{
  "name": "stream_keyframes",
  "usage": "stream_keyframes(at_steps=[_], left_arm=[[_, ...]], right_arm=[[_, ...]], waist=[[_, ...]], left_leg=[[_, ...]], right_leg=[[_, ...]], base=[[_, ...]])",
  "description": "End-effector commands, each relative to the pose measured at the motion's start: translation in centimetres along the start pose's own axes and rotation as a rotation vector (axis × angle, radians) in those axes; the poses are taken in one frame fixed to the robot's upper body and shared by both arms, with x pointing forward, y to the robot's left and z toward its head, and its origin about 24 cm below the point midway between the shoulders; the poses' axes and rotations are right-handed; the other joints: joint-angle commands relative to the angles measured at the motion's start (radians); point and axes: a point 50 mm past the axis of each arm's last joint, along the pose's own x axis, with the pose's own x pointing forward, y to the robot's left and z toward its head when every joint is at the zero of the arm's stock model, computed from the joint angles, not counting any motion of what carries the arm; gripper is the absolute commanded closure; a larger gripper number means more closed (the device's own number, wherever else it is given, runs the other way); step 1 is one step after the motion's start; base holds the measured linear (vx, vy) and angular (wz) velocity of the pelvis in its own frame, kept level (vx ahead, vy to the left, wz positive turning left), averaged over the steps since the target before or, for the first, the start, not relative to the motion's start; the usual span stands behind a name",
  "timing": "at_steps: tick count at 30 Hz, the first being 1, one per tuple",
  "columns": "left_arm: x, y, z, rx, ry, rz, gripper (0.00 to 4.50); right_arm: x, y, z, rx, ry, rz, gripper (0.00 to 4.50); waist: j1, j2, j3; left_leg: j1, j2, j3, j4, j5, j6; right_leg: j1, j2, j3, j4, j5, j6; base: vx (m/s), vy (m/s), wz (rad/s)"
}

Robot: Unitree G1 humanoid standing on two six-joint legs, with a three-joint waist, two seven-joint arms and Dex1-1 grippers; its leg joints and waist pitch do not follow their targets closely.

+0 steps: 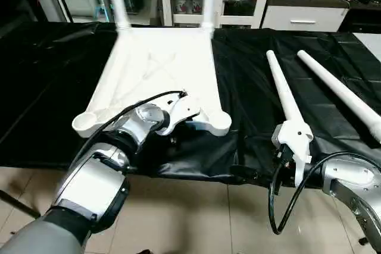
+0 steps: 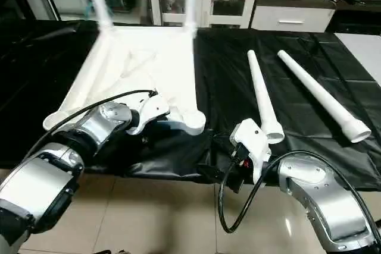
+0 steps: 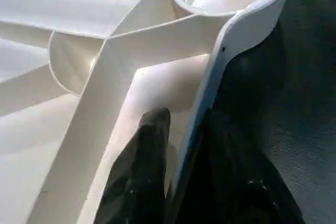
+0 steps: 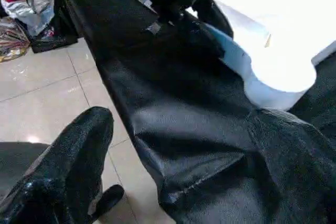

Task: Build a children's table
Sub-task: Rotate table base

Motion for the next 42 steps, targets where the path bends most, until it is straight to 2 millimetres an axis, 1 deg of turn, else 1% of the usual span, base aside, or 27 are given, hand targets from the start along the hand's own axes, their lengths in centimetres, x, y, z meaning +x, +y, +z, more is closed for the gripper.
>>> stream_keyframes(at_steps=[1, 2, 3, 4, 5, 7, 8, 9, 10, 11, 13, 15, 16, 17, 20, 21, 22, 24, 25, 26, 28, 30, 33, 35, 37, 39, 42], left_arm=[[-1.5, 2.4, -1.7, -0.074, 0.076, 0.18, 3.58], [-1.5, 2.5, -1.7, -0.075, 0.079, 0.189, 3.61], [-1.7, 2.7, -1.8, -0.08, 0.089, 0.206, 3.65], [-1.8, 2.9, -1.8, -0.08, 0.095, 0.225, 3.69], [-1.9, 3.1, -1.8, -0.081, 0.099, 0.239, 3.69], [-2.0, 3.3, -1.8, -0.085, 0.107, 0.249, 3.79], [-2.0, 3.3, -1.8, -0.081, 0.111, 0.255, 3.85], [-2.0, 3.4, -1.8, -0.07, 0.115, 0.262, 3.94], [-2.0, 3.3, -1.8, -0.075, 0.111, 0.262, 3.99], [-1.9, 3.3, -1.4, -0.058, 0.084, 0.258, 3.99], [-1.7, 3.0, -1.0, -0.036, 0.043, 0.239, 4.15], [-1.6, 2.9, -0.7, -0.012, 0.02, 0.236, 4.19], [-1.6, 2.8, -0.6, -0.004, 0.013, 0.232, 4.26], [-1.5, 2.8, -0.5, 0.007, 0.001, 0.232, 4.3], [-1.3, 2.5, 0.2, 0.043, -0.049, 0.204, 4.35], [-1.3, 2.4, 0.2, 0.045, -0.052, 0.202, 4.36], [-1.2, 2.0, 0.7, 0.089, -0.092, 0.17, 4.37], [-1.1, 1.7, 0.7, 0.141, -0.102, 0.147, 4.38], [-1.1, 1.7, 0.7, 0.141, -0.102, 0.147, 4.38], [-1.1, 1.6, 0.7, 0.155, -0.101, 0.145, 4.38], [-1.0, 1.5, 0.7, 0.171, -0.108, 0.134, 4.38], [-1.0, 1.3, 0.9, 0.183, -0.134, 0.117, 4.38], [-0.9, 0.8, 1.5, 0.232, -0.191, 0.079, 4.38], [-1.0, 0.4, 2.0, 0.289, -0.237, 0.052, 4.38], [-1.0, 0.1, 2.4, 0.313, -0.275, 0.038, 4.38], [-1.0, 0.0, 2.6, 0.314, -0.287, 0.036, 4.38], [-1.0, -0.2, 2.9, 0.321, -0.32, 0.031, 4.38]], right_arm=[[0.0, 0.1, 0.4, -0.023, -0.002, -0.005, 0.0], [0.0, 0.1, 0.4, -0.024, -0.002, -0.006, 0.0], [0.0, 0.0, 0.4, -0.024, -0.002, -0.007, 0.0], [0.0, 0.0, 0.4, -0.024, -0.002, -0.007, 0.0], [0.0, 0.0, 0.4, -0.025, -0.001, -0.008, 0.0], [0.1, 0.0, 0.4, -0.027, -0.001, -0.01, 0.0], [0.1, 0.0, 0.4, -0.027, -0.001, -0.011, 0.0], [0.1, 0.0, 0.4, -0.029, -0.002, -0.011, 0.0], [0.2, 0.0, 0.4, -0.029, -0.002, -0.011, 0.0], [0.2, -0.1, 0.4, -0.033, -0.001, -0.011, 0.0], [0.3, -0.1, 0.4, -0.036, 0.0, -0.012, 0.0], [0.3, -0.1, 0.4, -0.036, 0.0, -0.013, 0.0], [0.3, -0.2, 0.4, -0.037, 0.0, -0.015, 0.0], [0.3, -0.2, 0.4, -0.037, -0.001, -0.015, 0.0], [0.3, -0.2, 0.4, -0.038, -0.001, -0.019, 0.0], [0.3, -0.2, 0.4, -0.038, 0.0, -0.019, 0.0], [0.3, -0.3, 0.4, -0.039, -0.001, -0.024, 0.0], [0.4, -0.3, 0.4, -0.039, -0.002, -0.028, 0.0], [0.4, -0.3, 0.4, -0.039, -0.002, -0.028, 0.0], [0.4, -0.3, 0.4, -0.04, -0.002, -0.029, 0.0], [0.4, -0.3, 0.4, -0.041, -0.003, -0.03, 0.0], [0.4, -0.4, 0.4, -0.041, -0.004, -0.031, 0.0], [0.5, -0.4, 0.4, -0.043, -0.006, -0.035, 0.0], [0.5, -0.5, 0.4, -0.044, -0.008, -0.038, 0.0], [0.5, -0.5, 0.4, -0.045, -0.009, -0.04, 0.0], [0.5, -0.5, 0.4, -0.045, -0.009, -0.041, 0.0], [0.5, -0.5, 0.4, -0.046, -0.009, -0.042, 0.0]], waist=[[0.012, -0.023, -0.07], [0.005, -0.022, -0.071], [0.001, -0.024, -0.072], [0.001, -0.024, -0.072], [-0.004, -0.024, -0.074], [-0.005, -0.022, -0.075], [-0.006, -0.022, -0.076], [-0.006, -0.023, -0.078], [-0.005, -0.02, -0.079], [-0.004, -0.019, -0.079], [-0.001, -0.017, -0.082], [0.01, -0.015, -0.087], [0.013, -0.015, -0.085], [0.015, -0.014, -0.085], [0.028, -0.015, -0.083], [0.031, -0.015, -0.082], [0.035, -0.015, -0.082], [0.041, -0.014, -0.081], [0.041, -0.014, -0.081], [0.046, -0.013, -0.081], [0.051, -0.011, -0.082], [0.053, -0.012, -0.081], [0.057, -0.011, -0.082], [0.063, -0.01, -0.083], [0.071, -0.01, -0.085], [0.076, -0.009, -0.086], [0.077, -0.01, -0.086]], left_leg=[[-0.018, -0.003, -0.003, -0.058, -0.156, 0.073], [-0.018, -0.003, -0.003, -0.057, -0.153, 0.076], [-0.019, -0.003, -0.004, -0.056, -0.145, 0.08], [-0.019, -0.003, -0.004, -0.056, -0.145, 0.08], [-0.02, -0.004, -0.004, -0.054, -0.137, 0.085], [-0.018, -0.001, -0.004, -0.054, -0.126, 0.095], [-0.018, 0.0, -0.003, -0.052, -0.121, 0.1], [-0.018, 0.001, -0.003, -0.051, -0.11, 0.106], [-0.017, 0.003, -0.003, -0.051, -0.099, 0.114], [-0.016, 0.004, -0.003, -0.05, -0.095, 0.117], [-0.014, 0.006, -0.002, -0.048, -0.078, 0.127], [-0.012, 0.01, -0.003, -0.042, -0.037, 0.144], [-0.012, 0.012, -0.002, -0.041, -0.031, 0.152], [-0.012, 0.012, -0.002, -0.041, -0.031, 0.154], [-0.008, 0.012, 0.0, -0.042, -0.056, 0.148], [-0.009, 0.012, 0.001, -0.044, -0.07, 0.14], [-0.008, 0.013, 0.0, -0.044, -0.078, 0.133], [-0.005, 0.014, 0.001, -0.045, -0.091, 0.121], [-0.005, 0.014, 0.001, -0.045, -0.091, 0.121], [-0.006, 0.015, 0.001, -0.046, -0.097, 0.111], [-0.003, 0.016, 0.001, -0.046, -0.097, 0.105], [-0.005, 0.015, 0.0, -0.047, -0.099, 0.099], [-0.003, 0.015, 0.0, -0.047, -0.103, 0.096], [-0.002, 0.017, 0.0, -0.046, -0.099, 0.095], [-0.003, 0.017, 0.0, -0.044, -0.084, 0.096], [-0.001, 0.019, 0.001, -0.043, -0.083, 0.094], [-0.005, 0.018, -0.001, -0.044, -0.082, 0.09]], right_leg=[[0.074, -0.039, 0.028, -0.085, -0.266, -0.153], [0.074, -0.038, 0.027, -0.086, -0.268, -0.15], [0.074, -0.037, 0.027, -0.084, -0.255, -0.154], [0.074, -0.037, 0.027, -0.084, -0.255, -0.154], [0.074, -0.037, 0.028, -0.083, -0.238, -0.161], [0.072, -0.037, 0.028, -0.08, -0.205, -0.181], [0.071, -0.036, 0.029, -0.076, -0.17, -0.196], [0.071, -0.036, 0.029, -0.072, -0.137, -0.209], [0.07, -0.036, 0.029, -0.069, -0.109, -0.222], [0.07, -0.037, 0.03, -0.068, -0.095, -0.229], [0.069, -0.038, 0.031, -0.064, -0.051, -0.249], [0.067, -0.04, 0.033, -0.05, 0.042, -0.281], [0.065, -0.04, 0.033, -0.047, 0.073, -0.292], [0.065, -0.041, 0.033, -0.046, 0.076, -0.295], [0.064, -0.044, 0.034, -0.05, 0.043, -0.29], [0.065, -0.045, 0.035, -0.051, 0.023, -0.285], [0.065, -0.046, 0.036, -0.052, 0.011, -0.279], [0.063, -0.046, 0.037, -0.055, -0.007, -0.269], [0.063, -0.046, 0.037, -0.055, -0.007, -0.269], [0.063, -0.047, 0.038, -0.054, -0.013, -0.262], [0.06, -0.047, 0.038, -0.053, -0.005, -0.26], [0.062, -0.046, 0.038, -0.051, -0.003, -0.257], [0.061, -0.047, 0.038, -0.052, 0.002, -0.256], [0.06, -0.048, 0.039, -0.051, 0.013, -0.257], [0.06, -0.048, 0.039, -0.047, 0.033, -0.252], [0.057, -0.048, 0.04, -0.044, 0.045, -0.256], [0.061, -0.049, 0.039, -0.043, 0.041, -0.25]], base=[[0.0, 0.0, 0.0], [0.0, 0.0, 0.0], [0.0, 0.0, 0.0], [0.0, 0.0, 0.0], [0.0, 0.0, 0.0], [0.0, 0.0, 0.0], [0.0, 0.0, 0.0], [0.0, 0.0, 0.0], [0.0, 0.0, 0.0], [0.0, 0.0, 0.0], [0.0, 0.0, 0.0], [0.0, 0.0, 0.0], [0.0, 0.0, 0.0], [0.0, 0.0, 0.0], [0.0, 0.0, 0.0], [0.0, 0.0, 0.0], [0.0, 0.0, 0.0], [0.0, 0.0, 0.0], [0.0, 0.0, 0.0], [0.0, 0.0, 0.0], [0.0, 0.0, 0.0], [0.0, 0.0, 0.0], [0.0, 0.0, 0.0], [0.0, 0.0, 0.0], [0.0, 0.0, 0.0], [0.0, 0.0, 0.0], [0.0, 0.0, 0.0]])
